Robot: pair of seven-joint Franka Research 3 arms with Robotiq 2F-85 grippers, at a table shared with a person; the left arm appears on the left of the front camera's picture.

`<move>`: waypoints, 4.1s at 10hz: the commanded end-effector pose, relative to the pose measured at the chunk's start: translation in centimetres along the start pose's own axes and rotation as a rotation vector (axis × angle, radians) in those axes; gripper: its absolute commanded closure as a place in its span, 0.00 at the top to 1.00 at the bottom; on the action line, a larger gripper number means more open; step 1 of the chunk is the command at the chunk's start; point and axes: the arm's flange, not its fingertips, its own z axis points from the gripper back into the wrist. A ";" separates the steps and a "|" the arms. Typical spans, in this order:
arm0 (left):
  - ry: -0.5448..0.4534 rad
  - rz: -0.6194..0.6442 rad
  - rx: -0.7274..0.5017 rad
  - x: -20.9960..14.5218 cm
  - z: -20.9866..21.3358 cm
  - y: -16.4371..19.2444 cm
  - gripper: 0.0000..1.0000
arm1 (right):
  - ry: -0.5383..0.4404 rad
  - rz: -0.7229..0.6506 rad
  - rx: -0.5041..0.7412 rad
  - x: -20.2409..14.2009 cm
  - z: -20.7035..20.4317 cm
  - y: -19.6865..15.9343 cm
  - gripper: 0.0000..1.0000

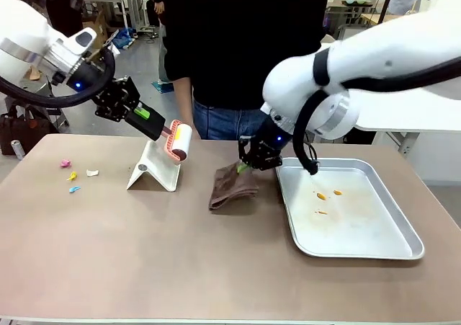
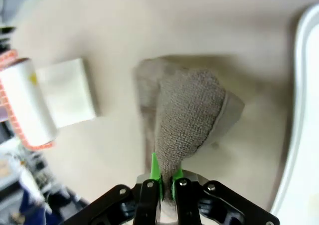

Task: Clean the surface of the table.
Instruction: Hold the Lint Roller with your left hand and the towel with your right hand, then if a person points to the right, clean the right side of the table with your right hand, and if they point to the left, clean the left side with your left hand.

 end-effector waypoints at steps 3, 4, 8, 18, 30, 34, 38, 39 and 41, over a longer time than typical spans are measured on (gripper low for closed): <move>0.099 -0.028 -0.233 -3.0 3.5 2.9 0.00 | 0.131 0.236 0.452 -4.9 4.9 -6.7 0.00; 0.250 -0.100 -0.390 -3.1 5.4 3.8 0.00 | 0.113 0.243 0.508 -5.4 6.8 -8.5 0.00; 0.148 0.015 -0.586 -6.1 9.9 8.7 0.00 | 0.067 0.296 0.777 -7.5 13.3 -16.0 0.00; -0.024 0.183 -0.735 -12.7 23.5 33.4 0.00 | -0.084 0.074 0.887 -13.3 26.3 -37.4 0.00; -0.060 0.232 -0.707 -13.7 21.7 34.9 0.00 | -0.076 0.022 0.879 -13.4 25.3 -38.6 0.00; -0.060 0.232 -0.707 -13.7 21.7 34.9 0.00 | -0.076 0.022 0.879 -13.4 25.3 -38.6 0.00; -0.060 0.232 -0.707 -13.7 21.7 34.9 0.00 | -0.076 0.022 0.879 -13.4 25.3 -38.6 0.00; -0.060 0.232 -0.707 -13.7 21.7 34.9 0.00 | -0.076 0.022 0.879 -13.4 25.3 -38.6 0.00; -0.060 0.232 -0.707 -13.7 21.7 34.9 0.00 | -0.076 0.022 0.879 -13.4 25.3 -38.6 0.00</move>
